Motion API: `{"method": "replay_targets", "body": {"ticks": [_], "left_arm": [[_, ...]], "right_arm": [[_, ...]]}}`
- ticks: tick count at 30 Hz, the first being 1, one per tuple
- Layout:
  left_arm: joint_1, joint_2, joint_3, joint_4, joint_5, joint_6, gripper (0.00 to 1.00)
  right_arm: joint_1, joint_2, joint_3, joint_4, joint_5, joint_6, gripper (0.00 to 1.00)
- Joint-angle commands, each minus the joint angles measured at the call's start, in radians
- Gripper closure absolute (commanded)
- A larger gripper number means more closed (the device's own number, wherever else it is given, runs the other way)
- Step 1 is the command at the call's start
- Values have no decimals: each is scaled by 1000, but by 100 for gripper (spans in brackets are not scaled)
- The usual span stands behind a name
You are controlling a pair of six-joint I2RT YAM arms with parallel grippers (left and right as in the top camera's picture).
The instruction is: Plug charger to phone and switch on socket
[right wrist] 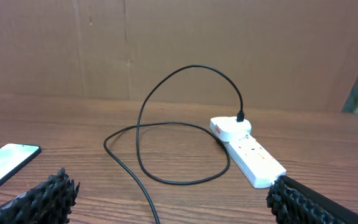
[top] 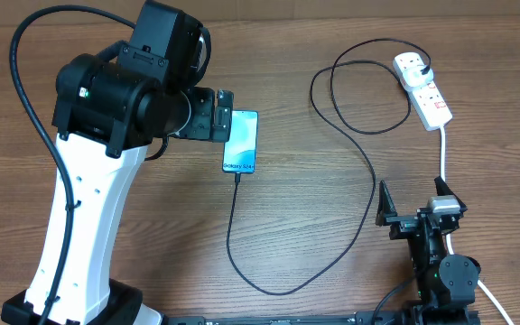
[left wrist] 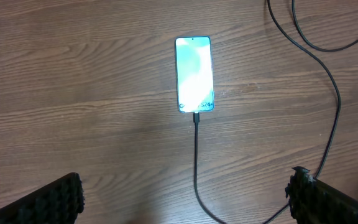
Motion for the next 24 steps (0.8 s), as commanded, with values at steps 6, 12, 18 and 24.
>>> {"method": "replay_targets", "body": {"ticks": [6,12,18,24], "left_arm": [[0,2,-1,-1,-13,-12,0],[0,2,-1,-1,-12,-12,0],[0,2,-1,-1,-13,-12,0],[0,2,-1,-1,-13,-12,0]], "right_arm": [[-3,-10,-10,6,-6,8,0],[-3,-10,-10,5,-6,8,0],[-3,-10,-10,7,-5,7,0],[-3,-10,-10,7,-6,7,0]]}}
